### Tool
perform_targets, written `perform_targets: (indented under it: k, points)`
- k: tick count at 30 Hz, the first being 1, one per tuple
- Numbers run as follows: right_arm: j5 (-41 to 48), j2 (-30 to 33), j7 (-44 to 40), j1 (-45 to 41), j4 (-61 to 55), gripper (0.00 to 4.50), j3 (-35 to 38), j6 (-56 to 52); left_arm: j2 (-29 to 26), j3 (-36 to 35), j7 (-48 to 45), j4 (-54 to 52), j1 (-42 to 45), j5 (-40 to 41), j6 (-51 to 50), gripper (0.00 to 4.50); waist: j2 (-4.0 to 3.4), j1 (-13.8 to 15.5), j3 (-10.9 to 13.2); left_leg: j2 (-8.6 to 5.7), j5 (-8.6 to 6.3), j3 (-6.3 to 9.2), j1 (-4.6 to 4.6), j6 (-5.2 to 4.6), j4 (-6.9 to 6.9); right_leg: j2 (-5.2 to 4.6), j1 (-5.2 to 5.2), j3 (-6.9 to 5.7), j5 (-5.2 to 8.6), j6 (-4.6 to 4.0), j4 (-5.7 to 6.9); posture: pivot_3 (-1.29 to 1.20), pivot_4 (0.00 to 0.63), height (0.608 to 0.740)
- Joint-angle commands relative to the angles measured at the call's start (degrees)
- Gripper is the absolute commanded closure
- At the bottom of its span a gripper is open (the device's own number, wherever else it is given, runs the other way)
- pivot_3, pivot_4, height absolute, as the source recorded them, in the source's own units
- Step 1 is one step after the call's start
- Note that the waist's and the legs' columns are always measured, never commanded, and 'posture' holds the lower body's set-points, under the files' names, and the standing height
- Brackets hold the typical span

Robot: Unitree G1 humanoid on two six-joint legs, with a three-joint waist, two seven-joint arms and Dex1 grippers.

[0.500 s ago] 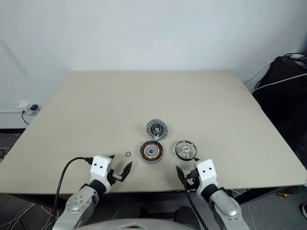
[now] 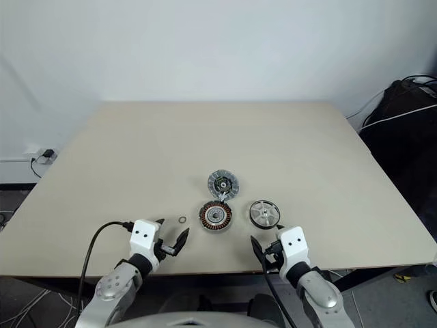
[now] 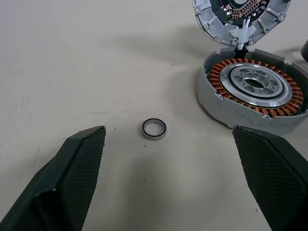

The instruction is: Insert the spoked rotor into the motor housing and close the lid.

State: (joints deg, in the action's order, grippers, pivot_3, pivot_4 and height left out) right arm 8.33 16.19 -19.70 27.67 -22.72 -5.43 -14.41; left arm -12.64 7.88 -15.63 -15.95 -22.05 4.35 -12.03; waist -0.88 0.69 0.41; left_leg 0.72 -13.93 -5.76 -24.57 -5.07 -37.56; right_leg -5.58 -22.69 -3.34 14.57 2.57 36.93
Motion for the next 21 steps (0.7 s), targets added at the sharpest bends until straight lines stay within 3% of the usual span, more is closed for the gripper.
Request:
perform_targets:
  k: [1,21]
  points:
    - [0.1,-0.2,0.2,-0.9,-2.5,0.00,-0.1,-0.1,0.4,-0.5,2.7,0.4,2.0,-2.5,-1.1,0.03,0.00,0.0,0.0,0.00,0.00,0.00,0.00,0.00,0.00,0.00,0.00,0.00,0.00,0.00,0.00,0.00,0.000,0.740]
    - [0.6,-1.0,-0.7,-0.3,2.2,0.00,0.3,4.2,1.0,-1.0,0.3,9.2,13.9,-0.2,-7.9,0.03,0.05,0.1,0.0,-0.01,0.01,0.00,0.00,0.01,-0.02,0.00,0.01,-0.02,-0.02,-0.02,0.01,0.00,0.000,0.740]
